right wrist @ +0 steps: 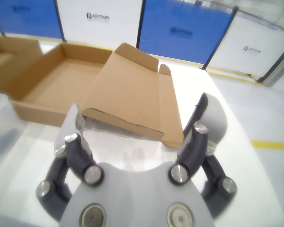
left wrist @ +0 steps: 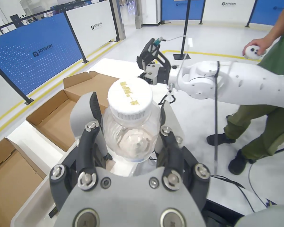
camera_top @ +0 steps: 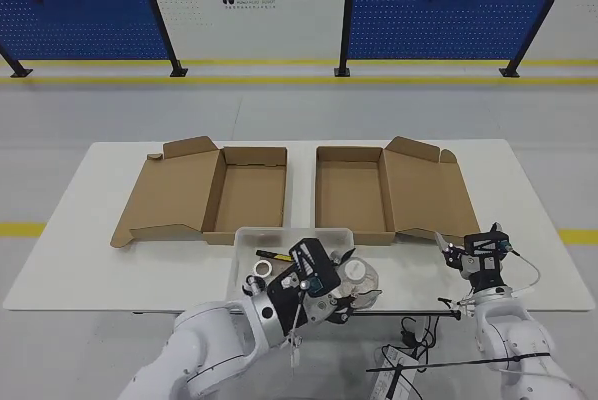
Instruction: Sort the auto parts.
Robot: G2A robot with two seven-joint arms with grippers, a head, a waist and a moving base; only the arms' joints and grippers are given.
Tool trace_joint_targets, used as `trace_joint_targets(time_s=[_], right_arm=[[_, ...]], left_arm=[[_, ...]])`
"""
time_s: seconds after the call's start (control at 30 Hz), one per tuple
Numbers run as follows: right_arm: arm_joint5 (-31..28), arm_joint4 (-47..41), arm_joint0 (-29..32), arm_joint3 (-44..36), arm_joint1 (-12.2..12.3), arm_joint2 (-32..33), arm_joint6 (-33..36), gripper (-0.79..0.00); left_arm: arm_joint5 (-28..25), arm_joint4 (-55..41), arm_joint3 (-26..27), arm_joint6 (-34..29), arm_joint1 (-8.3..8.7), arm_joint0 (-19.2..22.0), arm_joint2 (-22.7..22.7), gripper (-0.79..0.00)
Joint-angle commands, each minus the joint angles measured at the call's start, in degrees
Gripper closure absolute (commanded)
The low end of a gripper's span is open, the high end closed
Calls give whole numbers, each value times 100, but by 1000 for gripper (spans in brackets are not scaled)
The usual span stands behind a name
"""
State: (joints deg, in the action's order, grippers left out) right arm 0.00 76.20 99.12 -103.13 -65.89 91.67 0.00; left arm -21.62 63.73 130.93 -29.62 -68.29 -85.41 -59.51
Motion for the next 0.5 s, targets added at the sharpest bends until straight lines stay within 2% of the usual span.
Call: trace_joint_targets(time_s=[0.0,0.1,0.47], right_arm=[[0,0,0,0,0,0,0,-785],[0,0,0,0,0,0,0,-785],[0,0,0,0,0,0,0,-785]], left_arm=[[-26,-148,178,-91,21,-83,-81,0],[-58,-329,371,-189,49,-182,-194,0],[-184,-613,372,-134,96,-163,-370,0]])
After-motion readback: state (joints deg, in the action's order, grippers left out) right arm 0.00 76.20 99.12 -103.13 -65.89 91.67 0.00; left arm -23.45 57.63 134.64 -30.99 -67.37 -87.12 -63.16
